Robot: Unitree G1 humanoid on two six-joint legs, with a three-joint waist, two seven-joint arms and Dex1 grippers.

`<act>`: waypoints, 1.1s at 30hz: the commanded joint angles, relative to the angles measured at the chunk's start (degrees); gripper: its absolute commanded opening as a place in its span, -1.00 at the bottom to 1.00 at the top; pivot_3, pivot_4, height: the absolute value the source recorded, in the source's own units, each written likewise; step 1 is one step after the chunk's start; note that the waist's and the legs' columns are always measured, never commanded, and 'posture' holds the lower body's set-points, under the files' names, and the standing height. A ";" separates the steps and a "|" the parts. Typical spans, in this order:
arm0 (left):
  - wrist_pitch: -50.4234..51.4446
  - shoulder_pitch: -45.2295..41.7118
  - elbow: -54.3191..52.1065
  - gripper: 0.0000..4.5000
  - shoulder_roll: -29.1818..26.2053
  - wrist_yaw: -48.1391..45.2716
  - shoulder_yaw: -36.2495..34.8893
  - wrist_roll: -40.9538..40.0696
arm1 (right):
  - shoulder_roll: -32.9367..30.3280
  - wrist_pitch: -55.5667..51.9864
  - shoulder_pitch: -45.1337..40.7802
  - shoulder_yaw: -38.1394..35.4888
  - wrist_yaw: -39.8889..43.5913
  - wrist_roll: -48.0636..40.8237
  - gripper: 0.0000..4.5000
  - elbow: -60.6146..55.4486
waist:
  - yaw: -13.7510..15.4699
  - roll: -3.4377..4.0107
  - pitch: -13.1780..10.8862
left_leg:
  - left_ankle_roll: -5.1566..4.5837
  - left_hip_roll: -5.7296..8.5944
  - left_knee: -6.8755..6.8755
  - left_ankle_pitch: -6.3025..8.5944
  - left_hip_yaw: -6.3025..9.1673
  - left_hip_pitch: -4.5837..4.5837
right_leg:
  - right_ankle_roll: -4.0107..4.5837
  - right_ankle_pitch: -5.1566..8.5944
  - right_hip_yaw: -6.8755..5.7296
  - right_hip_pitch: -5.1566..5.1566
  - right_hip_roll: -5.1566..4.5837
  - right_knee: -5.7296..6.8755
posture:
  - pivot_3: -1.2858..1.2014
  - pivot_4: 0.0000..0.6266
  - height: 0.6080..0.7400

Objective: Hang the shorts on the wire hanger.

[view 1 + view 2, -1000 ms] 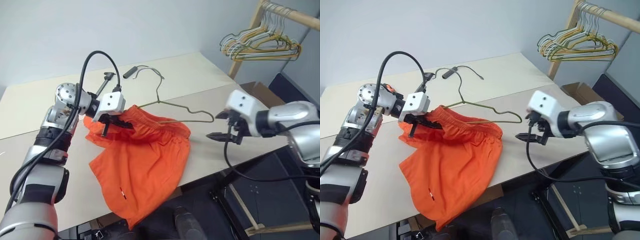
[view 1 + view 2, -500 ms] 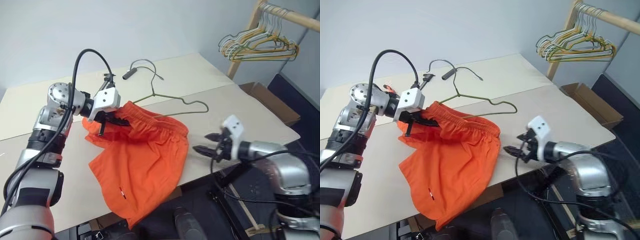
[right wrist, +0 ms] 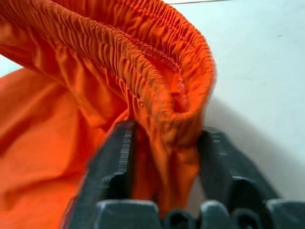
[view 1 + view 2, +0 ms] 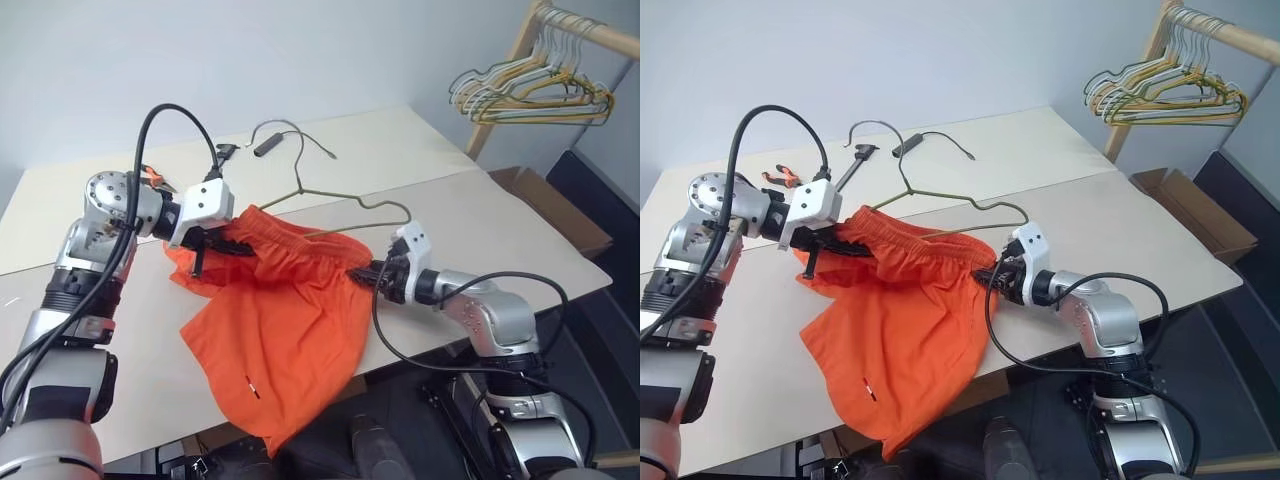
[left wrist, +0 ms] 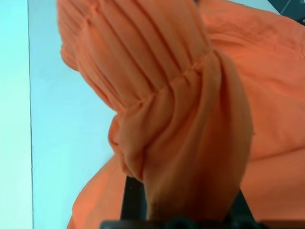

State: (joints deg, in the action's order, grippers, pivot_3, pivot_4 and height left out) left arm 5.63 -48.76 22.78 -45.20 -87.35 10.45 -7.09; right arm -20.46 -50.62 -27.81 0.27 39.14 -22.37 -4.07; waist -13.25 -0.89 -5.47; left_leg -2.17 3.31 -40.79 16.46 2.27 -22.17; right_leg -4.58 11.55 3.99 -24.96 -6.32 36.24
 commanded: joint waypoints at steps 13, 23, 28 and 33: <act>-7.00 3.19 2.36 -0.99 -5.99 -4.92 -1.25 -0.53 | -11.78 -2.30 3.03 -7.63 4.14 -7.95 -0.99 -4.73 | 1.46 0.03 -0.03 | 0.00 -0.01 0.02 0.00 -0.05 0.02 | 0.00 0.00 -0.01 0.05 0.01 -0.11 | -0.11 -0.68 1.00; -15.59 2.55 7.57 -0.99 -6.06 -4.77 1.42 3.05 | -15.92 -1.71 2.25 -7.52 4.74 -8.47 -0.99 -3.27 | 1.59 0.05 -0.04 | -0.01 -0.02 0.02 0.01 -0.04 0.03 | -0.01 0.01 -0.03 0.12 0.00 -0.15 | -0.12 -0.71 1.00; -17.71 3.27 7.91 -0.99 -6.93 -5.07 1.93 1.86 | -17.57 -1.48 1.71 -7.48 4.34 -7.77 -0.99 -1.44 | 1.53 0.05 -0.04 | -0.01 -0.02 0.02 0.01 -0.05 0.03 | -0.01 0.01 -0.03 0.12 0.00 -0.15 | -0.12 -0.75 1.00; -18.30 3.30 9.35 -0.99 -6.50 -0.21 2.58 6.69 | -19.22 -0.92 1.41 -7.57 5.34 -8.36 -0.99 -1.48 | 1.55 0.05 -0.04 | -0.01 -0.02 0.02 0.01 -0.04 0.03 | -0.01 0.01 -0.03 0.12 -0.01 -0.16 | -0.11 -0.76 1.00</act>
State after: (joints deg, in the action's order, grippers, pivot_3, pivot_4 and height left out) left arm -12.12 -45.16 29.98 -49.05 -89.61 13.10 -4.39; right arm -36.45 -52.84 -25.76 -3.37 45.16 -32.17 -6.31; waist -11.70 -0.84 -5.51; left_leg -2.19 3.30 -40.78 16.46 2.23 -22.13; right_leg -4.59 11.56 3.96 -24.83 -6.34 36.08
